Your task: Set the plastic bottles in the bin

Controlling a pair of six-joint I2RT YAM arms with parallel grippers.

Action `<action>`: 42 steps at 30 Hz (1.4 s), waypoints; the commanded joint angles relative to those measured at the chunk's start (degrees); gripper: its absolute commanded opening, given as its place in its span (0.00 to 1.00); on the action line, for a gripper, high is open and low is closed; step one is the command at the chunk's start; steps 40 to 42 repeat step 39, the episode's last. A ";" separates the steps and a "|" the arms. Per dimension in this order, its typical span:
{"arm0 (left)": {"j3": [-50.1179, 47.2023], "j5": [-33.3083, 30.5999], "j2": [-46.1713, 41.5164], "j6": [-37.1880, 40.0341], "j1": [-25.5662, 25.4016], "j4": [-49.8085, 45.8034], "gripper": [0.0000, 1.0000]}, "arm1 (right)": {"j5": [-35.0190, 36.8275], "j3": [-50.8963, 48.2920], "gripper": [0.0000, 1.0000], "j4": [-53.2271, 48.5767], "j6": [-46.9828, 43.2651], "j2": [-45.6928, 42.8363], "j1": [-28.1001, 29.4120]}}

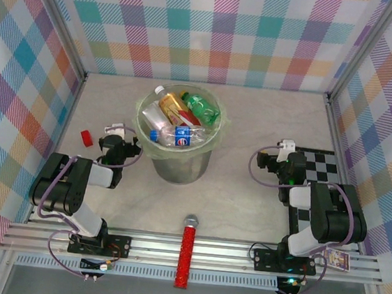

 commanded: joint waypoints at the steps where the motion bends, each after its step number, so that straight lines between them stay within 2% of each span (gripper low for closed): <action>1: 0.67 -0.88 0.29 0.86 -0.30 1.41 1.00 | 1.09 1.75 0.99 0.49 2.33 -0.15 -0.35; 42: 0.59 -0.85 0.16 0.87 -0.31 1.41 1.00 | -2.57 3.37 0.99 -2.68 3.43 0.02 -2.41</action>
